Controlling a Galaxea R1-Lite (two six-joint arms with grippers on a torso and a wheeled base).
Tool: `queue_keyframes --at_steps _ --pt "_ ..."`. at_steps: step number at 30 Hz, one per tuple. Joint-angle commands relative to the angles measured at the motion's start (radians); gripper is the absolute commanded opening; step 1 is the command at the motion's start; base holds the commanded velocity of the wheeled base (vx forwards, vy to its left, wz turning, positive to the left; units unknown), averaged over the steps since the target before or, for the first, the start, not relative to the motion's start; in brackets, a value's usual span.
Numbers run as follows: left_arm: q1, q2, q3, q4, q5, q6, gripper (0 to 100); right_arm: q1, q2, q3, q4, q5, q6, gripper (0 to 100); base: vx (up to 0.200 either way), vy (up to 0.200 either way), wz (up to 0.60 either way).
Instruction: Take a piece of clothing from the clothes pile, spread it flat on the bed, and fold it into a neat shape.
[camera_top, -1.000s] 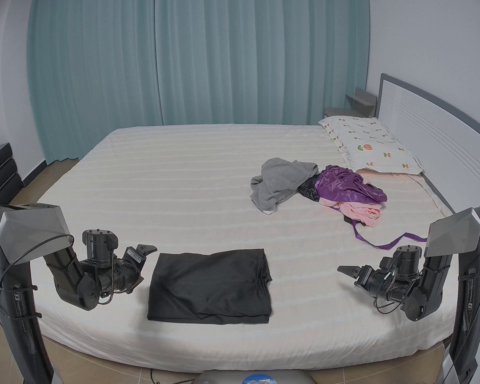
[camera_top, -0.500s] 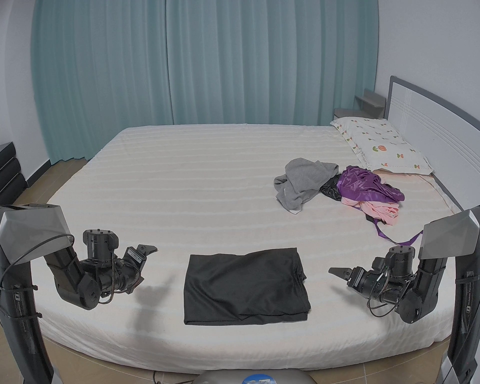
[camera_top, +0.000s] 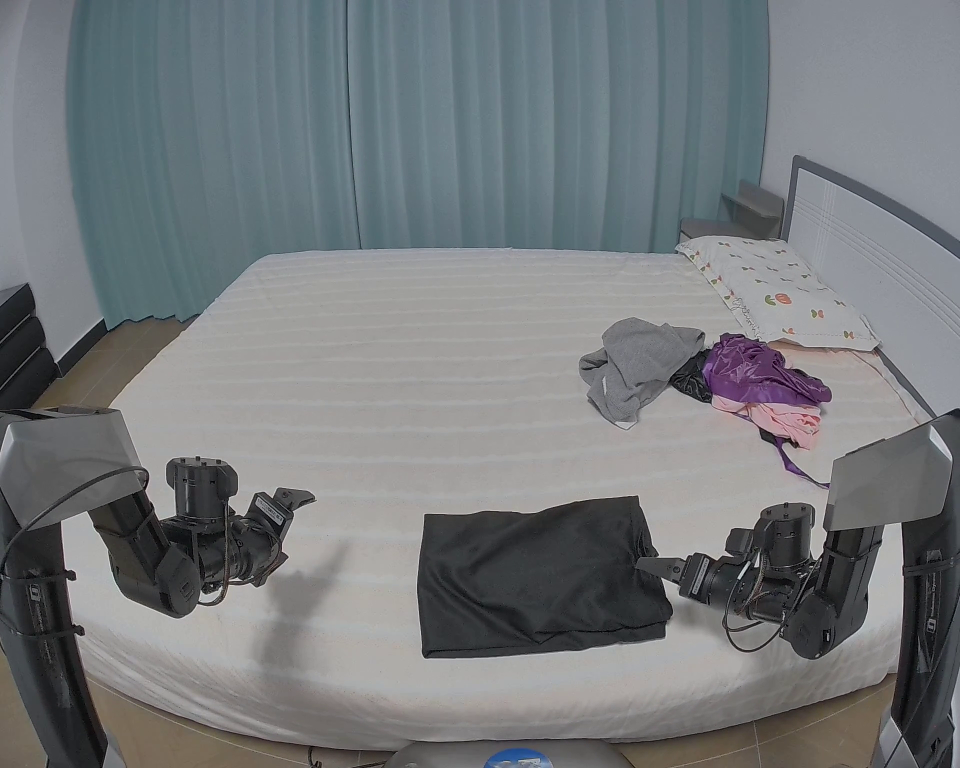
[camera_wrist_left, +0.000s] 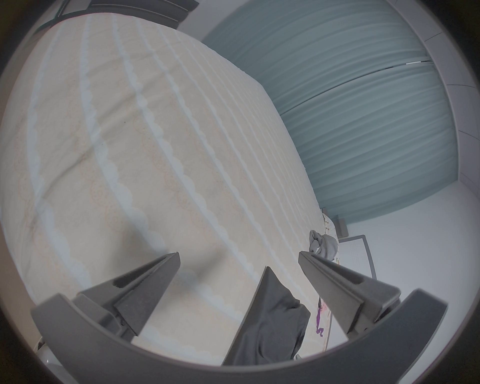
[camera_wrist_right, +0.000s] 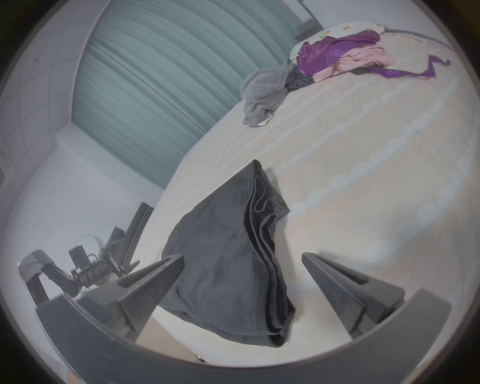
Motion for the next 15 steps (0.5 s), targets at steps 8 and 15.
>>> queue_keyframes --at_steps 8,15 --pt "-0.001 0.008 0.0 -0.001 0.0 0.003 100 0.007 0.033 0.034 -0.006 0.002 -0.056 100 0.0 0.0 0.0" --pt "0.0 0.008 0.0 -0.001 0.0 0.007 100 0.022 0.045 0.04 -0.011 0.002 -0.095 100 0.0 0.0 0.0"
